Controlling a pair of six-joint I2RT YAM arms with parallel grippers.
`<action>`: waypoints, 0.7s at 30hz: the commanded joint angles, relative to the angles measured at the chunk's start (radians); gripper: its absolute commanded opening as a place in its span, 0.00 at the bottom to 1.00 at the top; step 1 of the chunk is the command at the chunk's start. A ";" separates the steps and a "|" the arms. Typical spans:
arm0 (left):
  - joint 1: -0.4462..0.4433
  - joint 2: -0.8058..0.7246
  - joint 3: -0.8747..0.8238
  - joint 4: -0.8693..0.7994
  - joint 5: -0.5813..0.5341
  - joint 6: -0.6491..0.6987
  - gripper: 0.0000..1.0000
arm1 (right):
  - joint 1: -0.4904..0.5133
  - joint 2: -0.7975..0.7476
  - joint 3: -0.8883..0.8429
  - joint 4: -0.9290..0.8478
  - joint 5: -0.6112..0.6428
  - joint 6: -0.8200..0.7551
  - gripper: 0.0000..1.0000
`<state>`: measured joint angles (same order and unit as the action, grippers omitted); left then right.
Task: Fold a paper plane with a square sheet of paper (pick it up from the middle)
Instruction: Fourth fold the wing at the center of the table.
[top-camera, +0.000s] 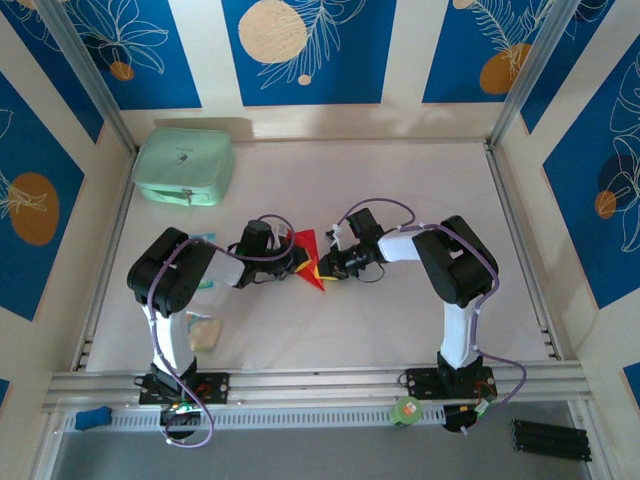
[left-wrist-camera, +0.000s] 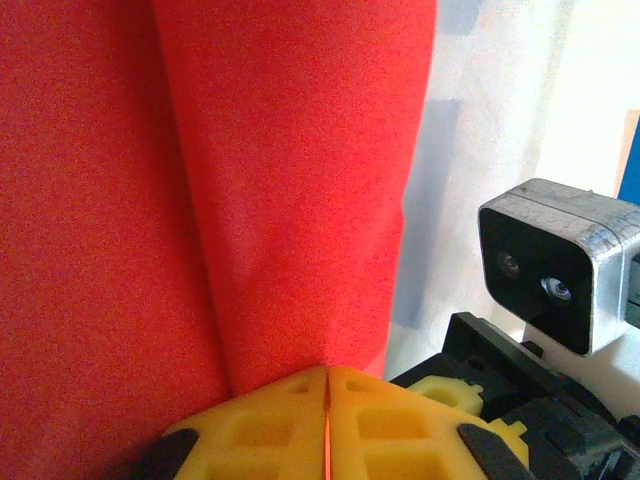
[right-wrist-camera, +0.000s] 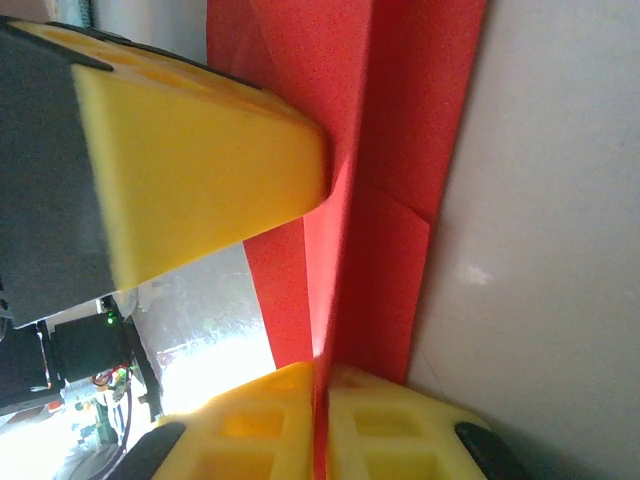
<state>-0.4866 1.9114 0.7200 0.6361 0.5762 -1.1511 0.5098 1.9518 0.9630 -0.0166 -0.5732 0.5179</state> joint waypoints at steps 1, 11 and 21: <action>0.006 0.018 0.014 -0.016 0.000 0.007 0.10 | -0.004 0.059 -0.020 -0.089 0.121 -0.006 0.12; 0.005 0.009 0.006 -0.085 -0.028 0.025 0.09 | -0.003 0.000 0.003 -0.118 0.055 0.022 0.17; 0.005 0.006 0.002 -0.124 -0.043 0.032 0.08 | -0.001 -0.066 0.016 -0.173 -0.003 0.038 0.18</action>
<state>-0.4866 1.9125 0.7277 0.6109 0.5720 -1.1439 0.5098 1.9263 0.9798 -0.1150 -0.5694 0.5472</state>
